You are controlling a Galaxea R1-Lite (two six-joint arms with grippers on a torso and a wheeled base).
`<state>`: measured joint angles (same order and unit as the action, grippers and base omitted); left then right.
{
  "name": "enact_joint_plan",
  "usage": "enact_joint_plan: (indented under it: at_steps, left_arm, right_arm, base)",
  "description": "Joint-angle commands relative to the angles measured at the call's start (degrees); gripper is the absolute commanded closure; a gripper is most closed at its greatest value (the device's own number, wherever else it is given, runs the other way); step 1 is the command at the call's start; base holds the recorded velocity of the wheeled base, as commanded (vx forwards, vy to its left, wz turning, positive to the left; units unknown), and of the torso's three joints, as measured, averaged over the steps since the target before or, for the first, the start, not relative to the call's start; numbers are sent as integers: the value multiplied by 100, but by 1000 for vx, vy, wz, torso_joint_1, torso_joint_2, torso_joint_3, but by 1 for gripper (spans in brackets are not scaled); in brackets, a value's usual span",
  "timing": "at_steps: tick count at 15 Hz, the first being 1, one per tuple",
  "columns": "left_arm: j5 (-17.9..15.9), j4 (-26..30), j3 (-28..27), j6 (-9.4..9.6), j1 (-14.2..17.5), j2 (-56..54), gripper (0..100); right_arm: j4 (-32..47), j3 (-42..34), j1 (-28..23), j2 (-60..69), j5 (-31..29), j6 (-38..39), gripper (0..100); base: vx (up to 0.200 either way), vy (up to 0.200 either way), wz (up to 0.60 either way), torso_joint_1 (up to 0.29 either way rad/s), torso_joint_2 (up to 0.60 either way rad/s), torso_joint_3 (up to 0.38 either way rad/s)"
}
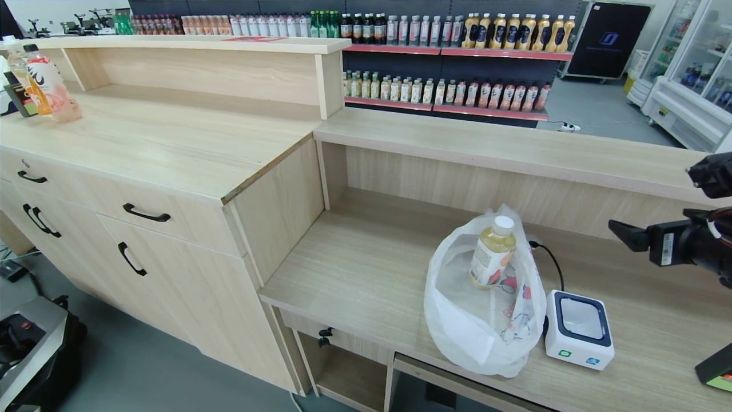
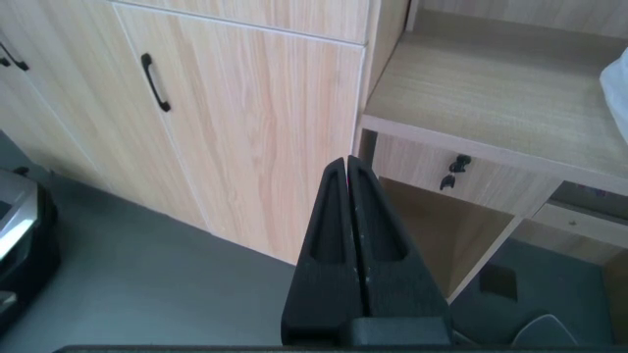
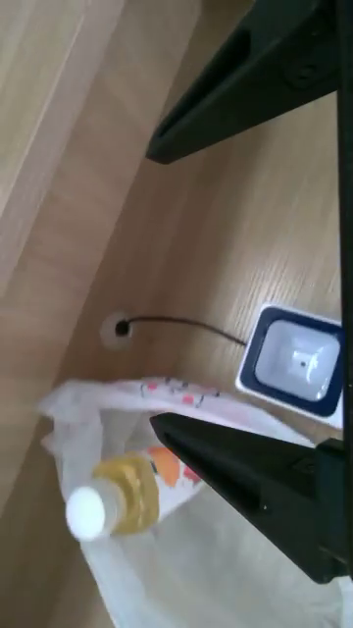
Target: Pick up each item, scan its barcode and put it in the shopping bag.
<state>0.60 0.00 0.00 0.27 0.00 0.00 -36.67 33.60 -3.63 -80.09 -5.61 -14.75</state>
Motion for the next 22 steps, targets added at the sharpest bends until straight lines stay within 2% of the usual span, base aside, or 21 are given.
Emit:
enact_joint_plan:
  at_steps: [1,3,5,8,12,14,15,16,17,19,22]
  left_arm:
    - [2,0,0,0,0,0,100]
    - [2,0,0,0,0,0,100]
    - [2,0,0,0,0,0,100]
    - [2,0,0,0,0,0,100]
    - [2,0,0,0,0,0,100]
    - [2,0,0,0,0,0,100]
    - [2,0,0,0,0,0,100]
    - [2,0,0,0,0,0,100]
    - [2,0,0,0,0,0,100]
    - [2,0,0,0,0,0,100]
    - [2,0,0,0,0,0,100]
  right_arm:
    - [107,-37,-59,266,-476,218,0]
    - [846,-20,-67,284,-1206,412,0]
    - [1443,-20,-305,178,-1839,420,0]
    - [1839,15,-867,-235,-1927,543,0]
    - [1795,191,-1008,-1000,-1830,297,0]
    - [1619,270,-1157,-1351,-1610,-10,0]
    - [1364,402,-1491,-1659,-881,-810,0]
    - [1329,428,-1614,-1729,-652,-1100,0]
    - [1285,464,-2036,-1843,297,-2208,0]
    - [1285,534,-2423,-1931,1035,-3262,0]
    - [1268,657,-2607,-2160,1536,-3517,0]
  base:
    - [0,0,-600,2,2,2]
    - [0,0,-600,-2,0,0]
    - [0,0,-600,5,2,0]
    - [0,0,-200,1,-1,1]
    - [0,0,0,0,0,0]
    - [0,0,0,0,0,0]
    - [0,0,0,0,0,0]
    - [0,0,0,0,0,0]
    - [0,0,0,0,0,0]
    - [0,0,0,0,0,0]
    - [0,0,0,0,0,0]
